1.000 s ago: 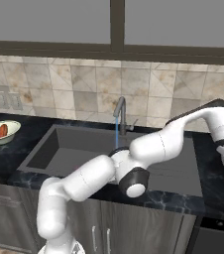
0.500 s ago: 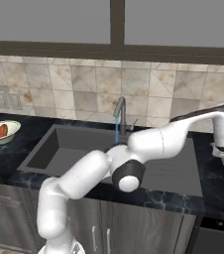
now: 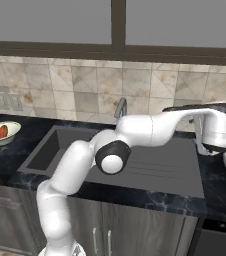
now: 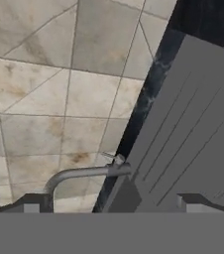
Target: Pick the avocados from the sink and place them in one bowl. Place the sweet potato in the other bowl. Then turn off the sink faucet.
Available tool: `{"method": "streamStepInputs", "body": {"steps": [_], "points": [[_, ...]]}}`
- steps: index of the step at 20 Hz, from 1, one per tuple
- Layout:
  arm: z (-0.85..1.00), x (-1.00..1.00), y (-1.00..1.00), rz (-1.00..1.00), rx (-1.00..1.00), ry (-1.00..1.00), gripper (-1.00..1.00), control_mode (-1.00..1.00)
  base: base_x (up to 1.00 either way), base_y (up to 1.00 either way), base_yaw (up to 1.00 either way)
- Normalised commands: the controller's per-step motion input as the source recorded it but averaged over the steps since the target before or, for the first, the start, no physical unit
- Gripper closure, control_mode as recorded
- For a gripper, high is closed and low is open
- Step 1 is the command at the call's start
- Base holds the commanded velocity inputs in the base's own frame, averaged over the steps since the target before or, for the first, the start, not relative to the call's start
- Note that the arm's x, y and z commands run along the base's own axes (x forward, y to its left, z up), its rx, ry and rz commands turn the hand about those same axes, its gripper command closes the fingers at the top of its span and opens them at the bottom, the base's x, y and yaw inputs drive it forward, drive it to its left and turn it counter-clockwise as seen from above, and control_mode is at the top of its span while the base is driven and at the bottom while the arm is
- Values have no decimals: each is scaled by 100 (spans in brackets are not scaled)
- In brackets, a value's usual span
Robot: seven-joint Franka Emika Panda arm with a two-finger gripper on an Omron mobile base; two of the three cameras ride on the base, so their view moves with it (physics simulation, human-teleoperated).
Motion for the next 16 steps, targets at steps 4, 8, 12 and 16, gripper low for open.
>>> {"method": "streamStepInputs", "body": {"steps": [4,8,12,16], "points": [[5,22,96,18,-24,-24,-100,-100,0,0,0],[-6,22,50,7,-23,-20,-100,-100,0,0,0],[-12,20,9,1,-17,-18,-100,-100,0,0,0],[-32,19,2,0,-12,-14,-100,-100,0,0,0]]}}
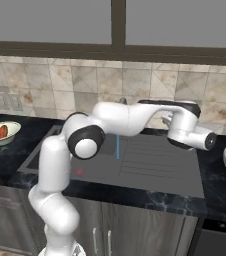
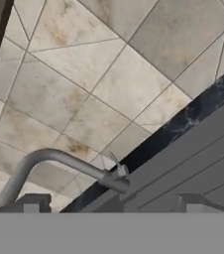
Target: Pick the avocados from the sink and place them in one bowl. Place the sweet potato in the other bowl. Then turn off the sink faucet.
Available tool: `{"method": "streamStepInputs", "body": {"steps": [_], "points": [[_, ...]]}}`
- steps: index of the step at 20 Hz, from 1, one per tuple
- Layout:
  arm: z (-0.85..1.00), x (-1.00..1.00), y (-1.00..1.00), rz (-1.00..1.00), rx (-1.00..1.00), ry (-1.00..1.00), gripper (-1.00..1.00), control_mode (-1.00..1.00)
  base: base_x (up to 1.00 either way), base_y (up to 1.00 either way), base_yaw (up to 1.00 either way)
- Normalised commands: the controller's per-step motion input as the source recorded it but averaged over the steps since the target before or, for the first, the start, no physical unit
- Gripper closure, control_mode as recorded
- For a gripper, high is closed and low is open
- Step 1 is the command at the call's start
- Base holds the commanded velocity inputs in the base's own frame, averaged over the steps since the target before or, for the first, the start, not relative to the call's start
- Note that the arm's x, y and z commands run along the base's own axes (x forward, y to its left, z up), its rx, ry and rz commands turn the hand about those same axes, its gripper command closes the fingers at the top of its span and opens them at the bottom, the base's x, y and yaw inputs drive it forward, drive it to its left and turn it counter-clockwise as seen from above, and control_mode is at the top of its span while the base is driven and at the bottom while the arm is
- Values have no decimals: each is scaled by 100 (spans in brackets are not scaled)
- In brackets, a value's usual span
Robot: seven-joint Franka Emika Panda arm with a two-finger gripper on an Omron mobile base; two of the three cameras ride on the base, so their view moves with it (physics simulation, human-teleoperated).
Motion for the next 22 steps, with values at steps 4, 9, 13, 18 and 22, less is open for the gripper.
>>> {"method": "streamStepInputs", "body": {"steps": [4,9,13,18,22], "points": [[-40,30,8,8,-10,-12,-100,-100,0,0,0],[-32,37,6,21,-7,-9,-100,-100,0,0,0],[-29,26,0,30,-7,-9,-100,-100,0,0,0],[-27,5,2,30,-6,-11,-100,-100,0,0,0],[-12,0,17,23,-4,-21,-100,-100,0,0,0]]}}
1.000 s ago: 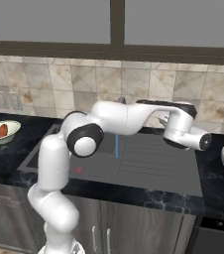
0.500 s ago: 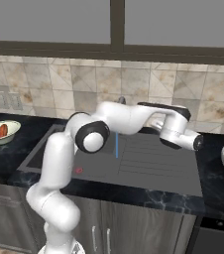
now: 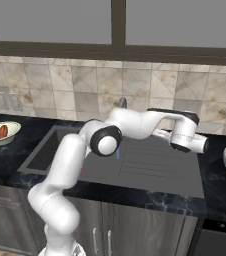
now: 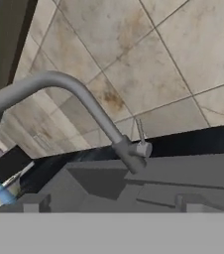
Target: Pick the avocados from the sink and place them in one bowl. Place the sweet potato in the other bowl. Then turn off the sink faucet.
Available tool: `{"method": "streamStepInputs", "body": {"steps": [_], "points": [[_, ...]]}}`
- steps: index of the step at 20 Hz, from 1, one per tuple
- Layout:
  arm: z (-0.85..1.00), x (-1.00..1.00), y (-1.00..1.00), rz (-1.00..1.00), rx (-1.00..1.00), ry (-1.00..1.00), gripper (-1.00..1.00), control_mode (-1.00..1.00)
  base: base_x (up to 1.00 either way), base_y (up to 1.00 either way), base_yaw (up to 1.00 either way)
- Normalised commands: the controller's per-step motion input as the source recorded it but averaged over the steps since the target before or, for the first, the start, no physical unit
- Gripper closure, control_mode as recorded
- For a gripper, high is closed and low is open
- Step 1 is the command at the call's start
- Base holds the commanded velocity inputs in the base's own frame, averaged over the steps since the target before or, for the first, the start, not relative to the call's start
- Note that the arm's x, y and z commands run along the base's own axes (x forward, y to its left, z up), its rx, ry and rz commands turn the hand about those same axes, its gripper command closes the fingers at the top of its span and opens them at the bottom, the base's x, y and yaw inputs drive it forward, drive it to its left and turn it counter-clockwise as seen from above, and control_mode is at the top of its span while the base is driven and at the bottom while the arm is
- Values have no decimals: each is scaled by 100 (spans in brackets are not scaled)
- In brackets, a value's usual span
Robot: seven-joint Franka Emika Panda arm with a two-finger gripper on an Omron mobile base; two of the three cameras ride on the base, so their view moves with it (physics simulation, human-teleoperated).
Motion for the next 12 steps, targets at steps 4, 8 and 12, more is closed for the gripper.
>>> {"method": "streamStepInputs", "body": {"steps": [4,8,12], "points": [[-3,1,48,16,-7,-28,-100,-100,0,0,0],[-2,0,70,9,-11,-31,-100,-100,0,0,0],[-1,0,65,9,-12,-27,-100,-100,0,0,0]]}}
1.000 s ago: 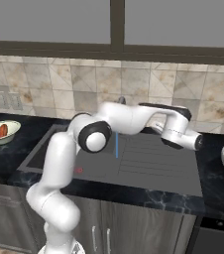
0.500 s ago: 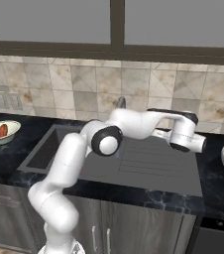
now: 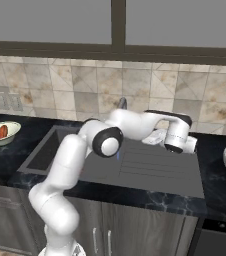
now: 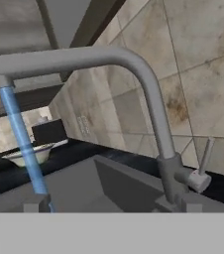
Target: Pick the avocados from the sink and place them in one bowl. Place the sweet potato in the other bowl. Then turn off the sink faucet.
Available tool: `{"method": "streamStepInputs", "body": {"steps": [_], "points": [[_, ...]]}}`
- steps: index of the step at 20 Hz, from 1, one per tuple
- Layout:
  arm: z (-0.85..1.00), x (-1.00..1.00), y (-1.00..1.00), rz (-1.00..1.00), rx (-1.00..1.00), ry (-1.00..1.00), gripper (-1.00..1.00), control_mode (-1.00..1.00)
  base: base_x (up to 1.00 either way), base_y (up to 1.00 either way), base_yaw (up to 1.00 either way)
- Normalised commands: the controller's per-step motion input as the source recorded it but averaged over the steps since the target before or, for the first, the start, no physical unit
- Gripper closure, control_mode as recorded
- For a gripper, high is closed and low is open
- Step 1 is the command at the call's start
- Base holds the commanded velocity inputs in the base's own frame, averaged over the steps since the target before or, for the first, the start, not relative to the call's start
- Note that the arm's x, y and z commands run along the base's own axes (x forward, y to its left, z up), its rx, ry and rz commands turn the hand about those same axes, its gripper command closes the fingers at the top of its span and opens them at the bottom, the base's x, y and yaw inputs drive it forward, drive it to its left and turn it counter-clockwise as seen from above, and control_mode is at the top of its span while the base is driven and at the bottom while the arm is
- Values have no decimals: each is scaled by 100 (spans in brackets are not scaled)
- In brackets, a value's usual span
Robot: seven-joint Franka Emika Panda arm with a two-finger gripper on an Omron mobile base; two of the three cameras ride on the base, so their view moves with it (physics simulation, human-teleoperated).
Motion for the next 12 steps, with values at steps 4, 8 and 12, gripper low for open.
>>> {"method": "streamStepInputs", "body": {"steps": [4,8,12], "points": [[0,0,31,11,-6,-17,-100,-100,0,0,0],[-2,0,9,10,-2,-9,-100,-100,0,0,0],[-7,10,0,1,0,0,-100,-100,0,0,0]]}}
